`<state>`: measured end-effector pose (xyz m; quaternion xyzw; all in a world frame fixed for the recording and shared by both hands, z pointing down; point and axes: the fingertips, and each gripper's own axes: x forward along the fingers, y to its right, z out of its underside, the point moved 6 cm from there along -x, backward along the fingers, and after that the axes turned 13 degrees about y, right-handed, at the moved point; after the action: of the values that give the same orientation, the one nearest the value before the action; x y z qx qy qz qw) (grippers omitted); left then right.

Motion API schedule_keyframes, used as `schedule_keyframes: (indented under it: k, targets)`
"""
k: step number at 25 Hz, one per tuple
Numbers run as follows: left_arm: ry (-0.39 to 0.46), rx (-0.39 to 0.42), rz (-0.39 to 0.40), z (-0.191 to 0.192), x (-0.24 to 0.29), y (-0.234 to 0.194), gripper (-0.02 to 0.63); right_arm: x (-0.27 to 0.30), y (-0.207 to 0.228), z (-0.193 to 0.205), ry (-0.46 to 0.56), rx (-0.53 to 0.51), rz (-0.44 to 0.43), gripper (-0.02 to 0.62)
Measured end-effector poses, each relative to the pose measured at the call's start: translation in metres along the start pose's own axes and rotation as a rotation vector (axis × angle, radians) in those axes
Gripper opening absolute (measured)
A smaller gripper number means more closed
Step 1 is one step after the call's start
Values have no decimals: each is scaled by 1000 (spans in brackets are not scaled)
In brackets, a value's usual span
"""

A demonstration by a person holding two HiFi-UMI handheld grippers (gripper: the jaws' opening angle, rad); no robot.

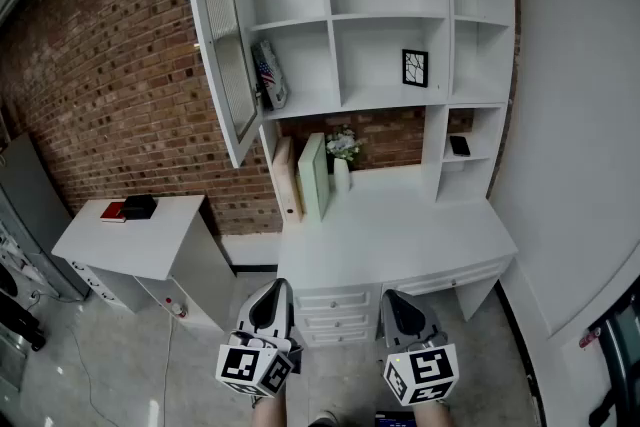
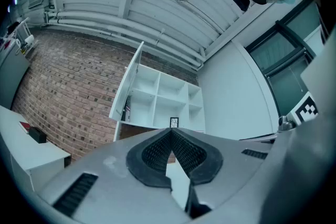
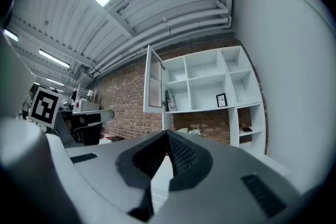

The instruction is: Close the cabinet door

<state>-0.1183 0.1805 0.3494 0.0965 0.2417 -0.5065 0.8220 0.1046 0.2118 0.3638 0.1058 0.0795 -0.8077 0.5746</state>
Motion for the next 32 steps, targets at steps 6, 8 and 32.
schedule_keyframes:
  k: [6,8,32]
  targets:
    - [-8,2,4,0,0,3,12,-2,1,-1,-1,4,3,0]
    - [-9,3,-1,1,-2,2,12,0,0,-1,-2,3,-3,0]
    - [-28,-46,-92,94,111,-114,12,168,38,65,-57,52,-51,5]
